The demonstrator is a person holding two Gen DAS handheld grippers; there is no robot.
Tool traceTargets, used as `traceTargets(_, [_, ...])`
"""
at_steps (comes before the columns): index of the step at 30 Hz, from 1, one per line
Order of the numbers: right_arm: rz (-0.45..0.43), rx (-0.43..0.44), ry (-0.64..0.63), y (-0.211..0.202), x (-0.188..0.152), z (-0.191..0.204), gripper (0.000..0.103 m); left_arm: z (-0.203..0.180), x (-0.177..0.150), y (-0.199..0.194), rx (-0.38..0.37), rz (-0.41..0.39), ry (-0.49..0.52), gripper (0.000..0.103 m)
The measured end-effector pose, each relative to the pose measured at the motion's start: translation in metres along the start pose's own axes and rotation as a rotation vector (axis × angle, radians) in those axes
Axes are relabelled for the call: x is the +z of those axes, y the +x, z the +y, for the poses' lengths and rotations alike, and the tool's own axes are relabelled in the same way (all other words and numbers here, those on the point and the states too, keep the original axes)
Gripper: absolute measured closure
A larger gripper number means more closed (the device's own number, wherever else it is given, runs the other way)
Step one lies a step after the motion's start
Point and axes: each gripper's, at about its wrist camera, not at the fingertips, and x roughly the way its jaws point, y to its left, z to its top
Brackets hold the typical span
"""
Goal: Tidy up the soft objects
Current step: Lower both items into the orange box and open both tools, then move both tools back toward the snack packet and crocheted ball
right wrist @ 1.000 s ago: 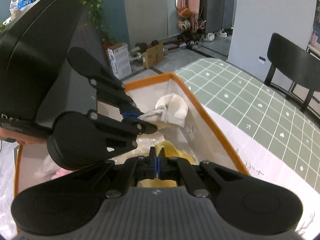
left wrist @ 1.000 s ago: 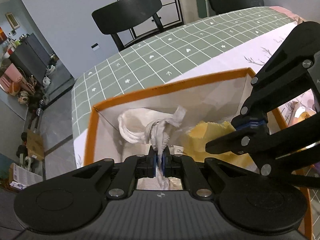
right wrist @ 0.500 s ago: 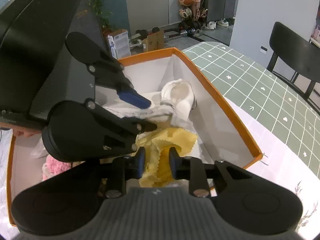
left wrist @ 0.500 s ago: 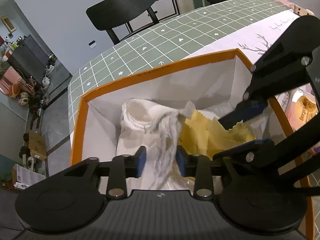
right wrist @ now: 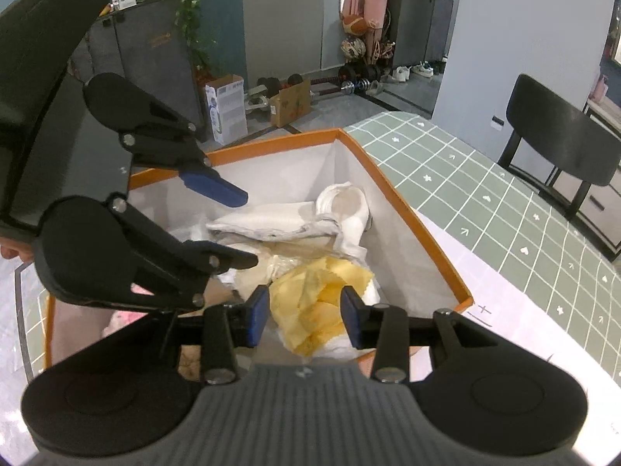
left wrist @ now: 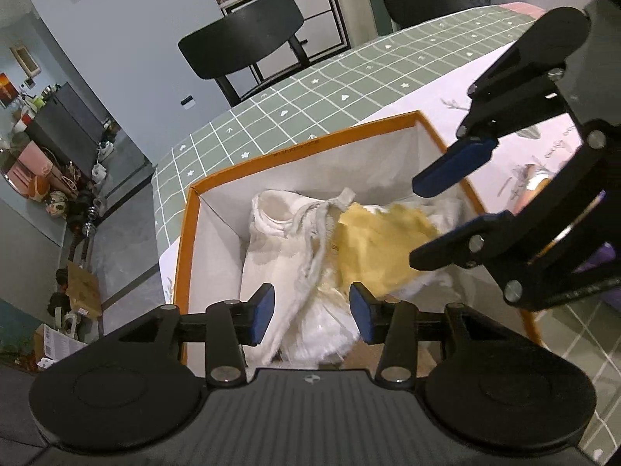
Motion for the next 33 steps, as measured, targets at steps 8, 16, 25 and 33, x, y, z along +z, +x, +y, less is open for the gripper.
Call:
traceTargets(8, [-0.032,0.009,-0.032,-0.029,-0.007,0.018,0.062,-0.009,-0.011,-0.036,0.018,-0.044,-0.009,0.045])
traceTargets(16, [-0.068,0.027,-0.049,-0.061,-0.020,0.034,0.058,-0.024,-0.022,-0.067,0.014,-0.090,-0.025,0.033])
traceTargets(25, [-0.083,0.067,-0.057,-0.094,-0.058,0.042,0.058,-0.062,-0.045,-0.091,-0.041,-0.152,-0.028,0.027])
traceTargets(33, [-0.083,0.137,-0.050,-0.129,-0.113,0.041,0.056,-0.117,-0.074,-0.093,-0.125,-0.170,0.056,0.026])
